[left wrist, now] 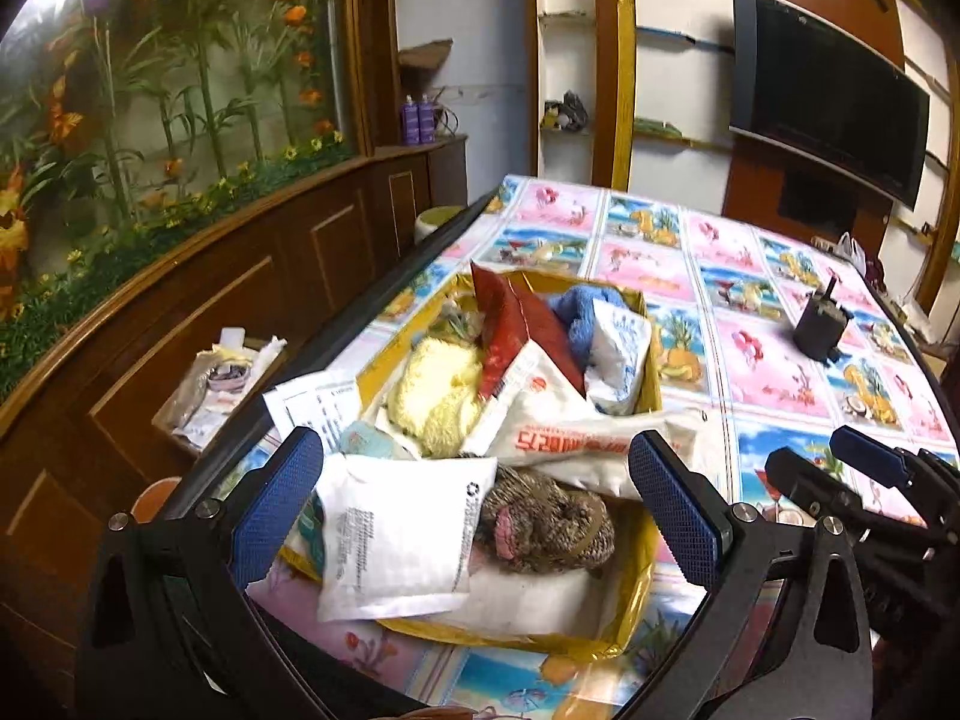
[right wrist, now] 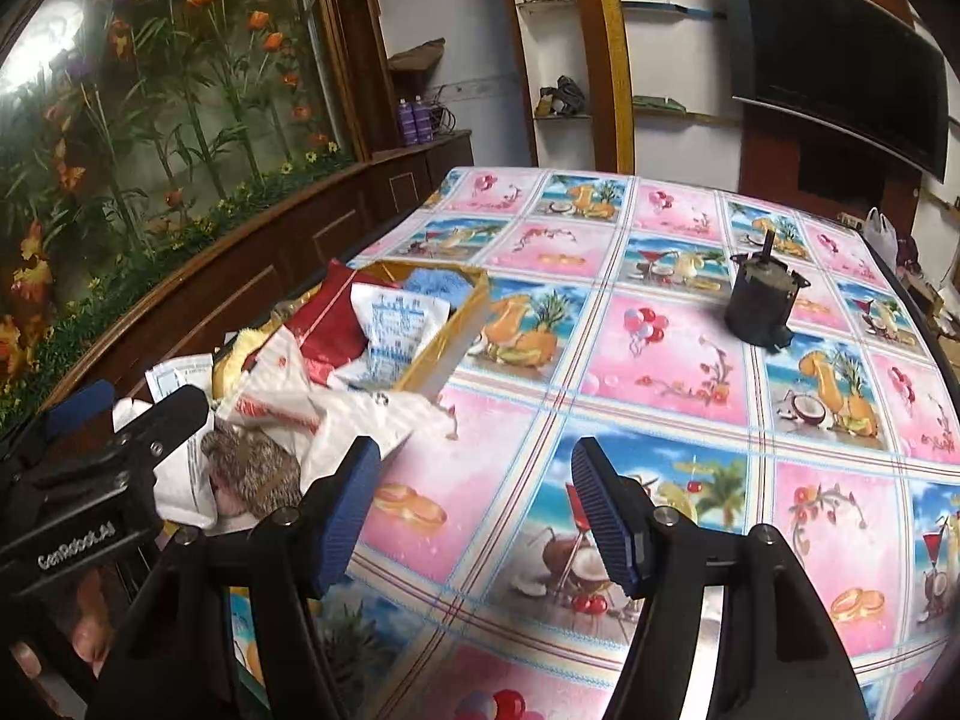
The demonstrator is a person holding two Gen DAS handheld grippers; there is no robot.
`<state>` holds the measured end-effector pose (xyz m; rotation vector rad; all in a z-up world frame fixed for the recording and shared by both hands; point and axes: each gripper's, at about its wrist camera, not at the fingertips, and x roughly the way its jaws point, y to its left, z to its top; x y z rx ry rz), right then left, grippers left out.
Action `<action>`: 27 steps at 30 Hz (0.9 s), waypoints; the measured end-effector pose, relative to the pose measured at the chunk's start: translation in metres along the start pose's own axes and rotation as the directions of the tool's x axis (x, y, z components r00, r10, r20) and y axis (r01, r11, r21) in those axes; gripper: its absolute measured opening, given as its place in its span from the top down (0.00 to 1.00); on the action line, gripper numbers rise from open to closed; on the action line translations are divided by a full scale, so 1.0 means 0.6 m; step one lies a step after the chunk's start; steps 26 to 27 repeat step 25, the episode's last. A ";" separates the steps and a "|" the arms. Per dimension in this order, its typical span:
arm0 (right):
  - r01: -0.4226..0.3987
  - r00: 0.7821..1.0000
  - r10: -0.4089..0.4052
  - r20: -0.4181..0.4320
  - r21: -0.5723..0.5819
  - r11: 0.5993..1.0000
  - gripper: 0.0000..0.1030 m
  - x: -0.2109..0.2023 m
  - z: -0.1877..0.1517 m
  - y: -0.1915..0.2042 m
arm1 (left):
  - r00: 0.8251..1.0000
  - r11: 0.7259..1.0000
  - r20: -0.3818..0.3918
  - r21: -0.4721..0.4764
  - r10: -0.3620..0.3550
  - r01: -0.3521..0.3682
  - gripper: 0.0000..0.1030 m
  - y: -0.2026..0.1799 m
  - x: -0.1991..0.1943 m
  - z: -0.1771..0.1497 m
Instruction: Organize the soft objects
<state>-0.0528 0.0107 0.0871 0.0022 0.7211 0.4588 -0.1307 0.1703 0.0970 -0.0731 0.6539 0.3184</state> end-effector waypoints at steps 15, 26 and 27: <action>0.049 0.998 -0.053 -0.016 -0.172 0.984 0.36 0.010 -0.043 0.062 | 0.997 1.000 -0.075 0.006 0.028 -0.027 0.00 0.005 0.026 -0.007; 0.039 0.998 -0.046 -0.036 -0.175 0.984 0.36 0.022 -0.041 0.069 | 0.998 0.999 -0.055 0.027 0.029 -0.028 0.00 0.010 0.024 -0.006; 0.039 0.998 -0.046 -0.036 -0.175 0.984 0.36 0.022 -0.041 0.069 | 0.998 0.999 -0.055 0.027 0.029 -0.028 0.00 0.010 0.024 -0.006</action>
